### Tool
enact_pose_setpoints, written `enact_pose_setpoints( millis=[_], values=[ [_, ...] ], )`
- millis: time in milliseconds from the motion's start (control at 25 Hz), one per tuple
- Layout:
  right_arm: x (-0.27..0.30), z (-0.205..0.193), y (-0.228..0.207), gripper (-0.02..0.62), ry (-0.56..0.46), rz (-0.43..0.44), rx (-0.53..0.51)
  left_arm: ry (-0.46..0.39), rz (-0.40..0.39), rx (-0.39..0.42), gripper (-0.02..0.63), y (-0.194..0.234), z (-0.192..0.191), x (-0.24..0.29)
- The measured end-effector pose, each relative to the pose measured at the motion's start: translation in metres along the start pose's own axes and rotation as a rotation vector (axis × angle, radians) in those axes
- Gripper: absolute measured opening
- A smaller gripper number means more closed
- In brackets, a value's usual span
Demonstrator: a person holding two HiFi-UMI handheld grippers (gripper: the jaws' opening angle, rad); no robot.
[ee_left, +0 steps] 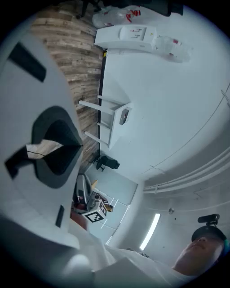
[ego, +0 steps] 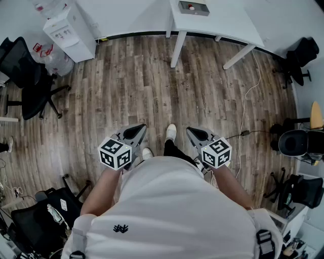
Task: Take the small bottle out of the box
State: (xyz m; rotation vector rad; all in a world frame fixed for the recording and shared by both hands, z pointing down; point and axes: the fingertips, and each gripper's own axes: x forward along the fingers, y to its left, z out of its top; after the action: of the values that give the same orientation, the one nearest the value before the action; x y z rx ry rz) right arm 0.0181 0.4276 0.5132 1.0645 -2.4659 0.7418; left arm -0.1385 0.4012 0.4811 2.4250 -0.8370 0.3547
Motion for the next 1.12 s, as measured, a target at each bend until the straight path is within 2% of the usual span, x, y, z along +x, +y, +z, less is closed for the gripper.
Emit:
enact_pose_setpoints(
  millis=[200,440,680,840,960,1040,1120],
  values=[
    [0.009,0.024,-0.029,0.005,-0.016,0.013,-0.025,0.021,-0.019,0.022,0.006,0.000,0.023,0.034],
    [0.010,0.059,-0.100,0.005,-0.039,0.018,-0.006,0.015,-0.009,0.065,0.006,0.000,0.085,0.101],
    [0.019,0.062,-0.124,0.006,-0.031,0.046,-0.030,0.016,-0.019,0.092,0.006,0.002,0.099,0.137],
    [0.021,0.075,-0.146,0.008,-0.036,0.085,0.001,0.034,-0.025,0.082,0.006,0.000,0.117,0.163],
    [0.031,0.084,-0.160,0.012,-0.050,0.095,0.017,0.047,-0.013,0.061,0.006,0.016,0.122,0.178],
    [0.039,0.090,-0.180,0.062,-0.058,0.085,0.031,0.047,-0.012,0.042,0.006,0.030,0.126,0.196],
    [0.050,0.096,-0.194,0.066,-0.056,0.057,0.037,0.043,-0.025,0.046,0.006,0.045,0.133,0.209]
  ],
)
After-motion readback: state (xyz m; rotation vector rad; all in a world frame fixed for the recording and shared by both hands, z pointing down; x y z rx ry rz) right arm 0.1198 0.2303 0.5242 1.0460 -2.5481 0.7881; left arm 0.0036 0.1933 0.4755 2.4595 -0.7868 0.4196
